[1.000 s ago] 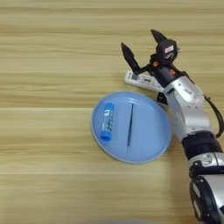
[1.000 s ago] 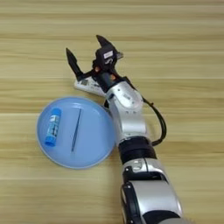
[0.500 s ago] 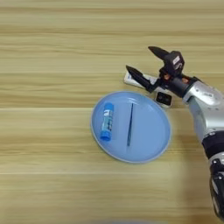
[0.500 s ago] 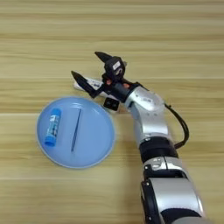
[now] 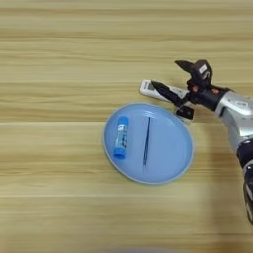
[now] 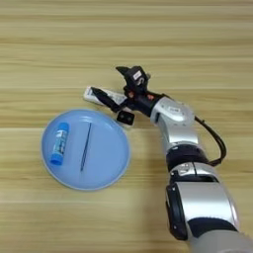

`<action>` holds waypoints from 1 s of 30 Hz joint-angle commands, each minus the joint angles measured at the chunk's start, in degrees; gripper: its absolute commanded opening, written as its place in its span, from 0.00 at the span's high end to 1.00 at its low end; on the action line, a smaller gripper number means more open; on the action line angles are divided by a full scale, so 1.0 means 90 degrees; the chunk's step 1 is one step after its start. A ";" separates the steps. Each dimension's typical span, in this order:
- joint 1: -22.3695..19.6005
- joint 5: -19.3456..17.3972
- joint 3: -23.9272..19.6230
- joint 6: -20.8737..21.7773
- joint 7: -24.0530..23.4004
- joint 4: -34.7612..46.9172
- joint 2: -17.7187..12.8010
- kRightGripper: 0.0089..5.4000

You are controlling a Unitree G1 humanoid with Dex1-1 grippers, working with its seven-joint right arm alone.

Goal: Move the objects on the table

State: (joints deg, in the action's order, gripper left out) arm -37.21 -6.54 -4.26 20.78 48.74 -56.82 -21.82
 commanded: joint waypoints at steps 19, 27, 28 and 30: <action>-0.1102 0.0784 0.0036 -0.0284 -0.1278 -0.1013 -0.0206 0.01; -0.1296 0.0475 -0.0247 -0.0809 -0.1014 -0.1020 -0.0174 0.01; -0.1312 0.0519 -0.0204 -0.0882 -0.0974 -0.1023 -0.0192 0.01; -0.1343 0.0549 -0.0177 -0.1010 -0.0910 -0.1029 -0.0207 0.01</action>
State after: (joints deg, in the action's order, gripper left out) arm -43.41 -1.29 -5.73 12.69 40.71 -68.78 -21.74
